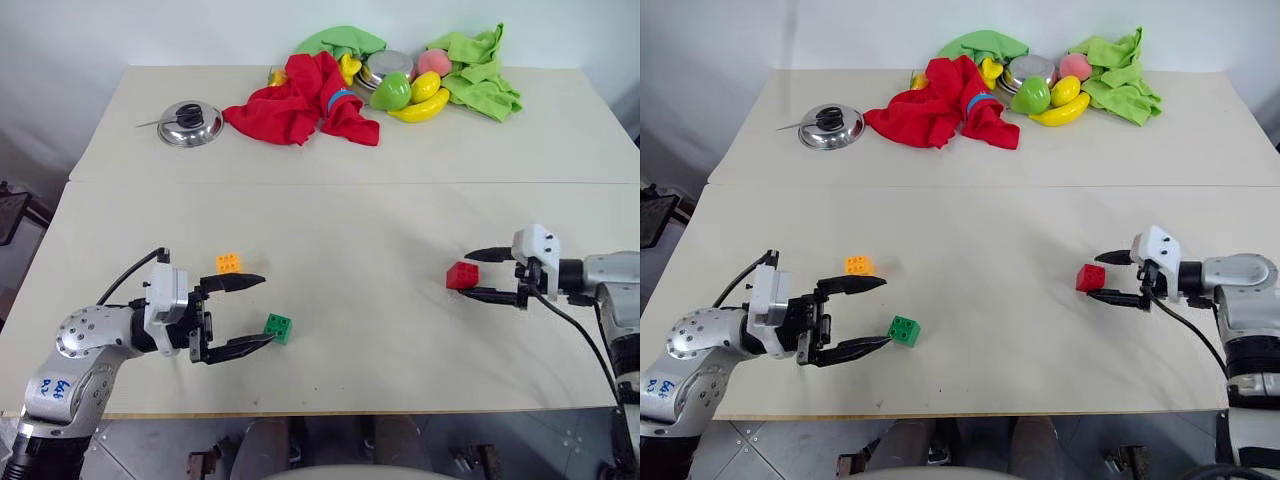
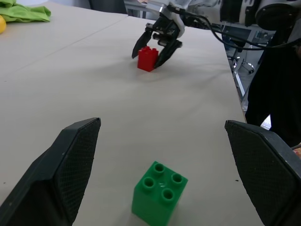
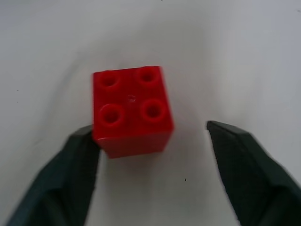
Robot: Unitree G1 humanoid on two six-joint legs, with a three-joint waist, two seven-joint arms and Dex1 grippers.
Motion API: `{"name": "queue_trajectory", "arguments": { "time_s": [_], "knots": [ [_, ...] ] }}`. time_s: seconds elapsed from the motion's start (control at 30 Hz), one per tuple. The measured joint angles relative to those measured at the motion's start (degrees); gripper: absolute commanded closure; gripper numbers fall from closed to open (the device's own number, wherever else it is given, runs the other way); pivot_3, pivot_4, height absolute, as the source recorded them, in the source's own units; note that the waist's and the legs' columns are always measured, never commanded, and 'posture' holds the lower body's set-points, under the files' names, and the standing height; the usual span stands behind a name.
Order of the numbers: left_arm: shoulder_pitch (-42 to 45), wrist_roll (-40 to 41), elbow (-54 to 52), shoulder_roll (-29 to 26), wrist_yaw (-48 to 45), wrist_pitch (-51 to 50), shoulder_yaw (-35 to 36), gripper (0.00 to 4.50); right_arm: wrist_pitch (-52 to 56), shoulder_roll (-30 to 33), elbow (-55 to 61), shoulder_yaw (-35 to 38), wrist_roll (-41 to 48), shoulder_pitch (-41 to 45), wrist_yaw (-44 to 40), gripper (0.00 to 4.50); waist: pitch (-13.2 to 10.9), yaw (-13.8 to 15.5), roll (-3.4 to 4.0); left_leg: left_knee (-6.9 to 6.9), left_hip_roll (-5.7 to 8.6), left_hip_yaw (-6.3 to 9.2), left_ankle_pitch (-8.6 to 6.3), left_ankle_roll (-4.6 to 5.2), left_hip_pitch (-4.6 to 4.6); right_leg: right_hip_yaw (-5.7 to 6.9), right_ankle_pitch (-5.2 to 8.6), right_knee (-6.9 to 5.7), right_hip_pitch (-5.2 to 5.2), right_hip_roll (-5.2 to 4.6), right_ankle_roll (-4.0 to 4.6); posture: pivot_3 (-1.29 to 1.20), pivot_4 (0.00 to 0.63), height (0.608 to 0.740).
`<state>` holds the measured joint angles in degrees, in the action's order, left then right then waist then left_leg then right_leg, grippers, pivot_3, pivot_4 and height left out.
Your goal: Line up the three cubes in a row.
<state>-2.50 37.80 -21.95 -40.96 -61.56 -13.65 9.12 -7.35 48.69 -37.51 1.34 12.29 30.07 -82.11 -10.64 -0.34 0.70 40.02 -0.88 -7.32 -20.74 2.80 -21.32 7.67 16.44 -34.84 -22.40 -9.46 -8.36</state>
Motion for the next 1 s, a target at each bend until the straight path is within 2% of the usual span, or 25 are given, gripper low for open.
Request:
{"name": "queue_trajectory", "arguments": {
  "time_s": [0.1,0.13,0.27,0.53,0.87,0.93,0.97,1.0],
  "knots": [
    [-0.7,0.0,0.0,0.0,0.5,0.0,0.3,0.00,-1.7,-0.5,-2.2,-0.6,-0.1,1.5,-2.0,2.89,0.0,0.0,0.00,0.01,-0.01,0.00,0.00,0.00,0.01,0.00,0.00,-0.02,0.01,0.00,0.00,0.00,0.150,0.740],
    [-0.7,0.0,0.0,0.0,0.6,0.0,0.5,0.00,-2.1,-0.7,-2.5,-0.8,-0.1,1.8,-2.6,3.04,0.0,-0.1,0.00,0.01,-0.01,0.00,0.00,0.00,0.01,0.00,0.00,-0.02,0.00,0.01,0.00,0.00,0.150,0.740],
    [-0.8,-0.1,-0.1,0.0,0.9,0.0,1.0,0.00,-3.8,-1.6,-4.0,-1.9,0.0,4.3,-5.6,3.03,0.0,-0.2,0.01,0.01,-0.01,0.00,0.00,0.00,0.01,-0.01,0.00,-0.03,0.00,0.01,0.00,0.00,0.150,0.740],
    [-0.7,-0.8,-0.1,0.4,0.8,0.0,0.6,0.00,-8.3,-4.3,-11.9,-12.5,-0.8,16.3,-6.3,3.03,0.0,-1.4,0.02,0.00,-0.03,0.04,0.01,-0.01,0.01,0.04,0.00,-0.03,0.00,0.03,0.01,0.00,0.150,0.740],
    [-1.2,-1.1,-0.1,0.4,0.9,0.1,1.2,0.00,-11.5,-7.6,-17.2,-20.9,1.0,20.9,-6.6,3.03,0.0,-1.5,0.02,0.01,-0.06,0.07,0.01,-0.01,0.01,0.05,0.01,-0.04,0.01,0.03,0.01,0.00,0.150,0.740],
    [-1.5,-1.1,-0.1,0.4,0.9,0.1,1.3,0.00,-10.5,-7.6,-17.2,-22.3,2.1,21.3,-6.6,2.32,0.0,-1.6,0.02,0.01,-0.06,0.07,0.01,-0.01,0.01,0.05,0.01,-0.05,0.01,0.04,0.01,0.00,0.150,0.740],
    [-1.5,-1.1,0.0,0.4,0.8,0.2,1.4,0.00,-10.0,-7.6,-17.2,-23.3,2.5,21.6,-6.6,2.15,0.0,-1.6,0.02,0.01,-0.07,0.08,0.01,-0.01,0.01,0.05,0.01,-0.05,0.02,0.04,0.02,0.00,0.150,0.740],
    [-1.5,-1.2,0.0,0.4,0.6,0.7,1.5,0.00,-9.9,-7.8,-17.3,-24.1,2.6,21.6,-6.6,1.80,0.0,-1.6,0.02,0.02,-0.07,0.08,0.01,-0.02,0.01,0.05,0.01,-0.05,0.01,0.04,0.02,0.00,0.150,0.740]
  ]
}}
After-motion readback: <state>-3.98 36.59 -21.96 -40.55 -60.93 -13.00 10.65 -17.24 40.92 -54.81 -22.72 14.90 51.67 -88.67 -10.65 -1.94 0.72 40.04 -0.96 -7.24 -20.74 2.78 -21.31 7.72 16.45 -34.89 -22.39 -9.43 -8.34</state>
